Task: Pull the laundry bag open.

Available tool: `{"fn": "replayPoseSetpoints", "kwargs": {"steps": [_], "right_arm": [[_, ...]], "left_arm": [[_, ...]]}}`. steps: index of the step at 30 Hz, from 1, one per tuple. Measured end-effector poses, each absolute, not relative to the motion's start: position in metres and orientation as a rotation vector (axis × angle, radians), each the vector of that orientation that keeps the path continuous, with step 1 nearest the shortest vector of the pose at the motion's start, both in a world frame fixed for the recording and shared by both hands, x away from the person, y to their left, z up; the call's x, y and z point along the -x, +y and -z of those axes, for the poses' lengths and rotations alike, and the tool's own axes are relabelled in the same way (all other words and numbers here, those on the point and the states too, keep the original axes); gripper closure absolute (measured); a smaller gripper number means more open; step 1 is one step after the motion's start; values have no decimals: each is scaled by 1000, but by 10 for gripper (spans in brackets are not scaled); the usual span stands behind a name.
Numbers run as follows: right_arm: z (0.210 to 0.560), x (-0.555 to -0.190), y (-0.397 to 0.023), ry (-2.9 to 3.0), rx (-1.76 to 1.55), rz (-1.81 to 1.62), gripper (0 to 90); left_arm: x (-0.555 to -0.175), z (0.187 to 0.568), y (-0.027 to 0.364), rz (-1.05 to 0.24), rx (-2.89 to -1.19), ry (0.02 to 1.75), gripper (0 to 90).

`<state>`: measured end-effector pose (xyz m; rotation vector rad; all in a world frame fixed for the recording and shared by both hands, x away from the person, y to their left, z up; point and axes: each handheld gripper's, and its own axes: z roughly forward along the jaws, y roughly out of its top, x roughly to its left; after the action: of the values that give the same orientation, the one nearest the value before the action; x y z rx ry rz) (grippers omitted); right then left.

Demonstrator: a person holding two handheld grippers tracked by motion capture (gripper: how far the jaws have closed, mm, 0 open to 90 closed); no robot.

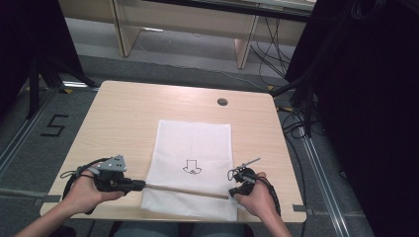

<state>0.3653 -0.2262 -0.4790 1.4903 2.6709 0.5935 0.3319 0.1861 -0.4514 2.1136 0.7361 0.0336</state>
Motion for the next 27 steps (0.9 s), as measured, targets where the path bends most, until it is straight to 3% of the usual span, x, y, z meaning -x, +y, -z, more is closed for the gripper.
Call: {"fn": "replayPoseSetpoints", "kwargs": {"steps": [27], "right_arm": [[479, -365, -226, 2650, -1498, -594, 900]], "left_arm": [[-338, 477, 196, -75, -2158, 819, 873]]}}
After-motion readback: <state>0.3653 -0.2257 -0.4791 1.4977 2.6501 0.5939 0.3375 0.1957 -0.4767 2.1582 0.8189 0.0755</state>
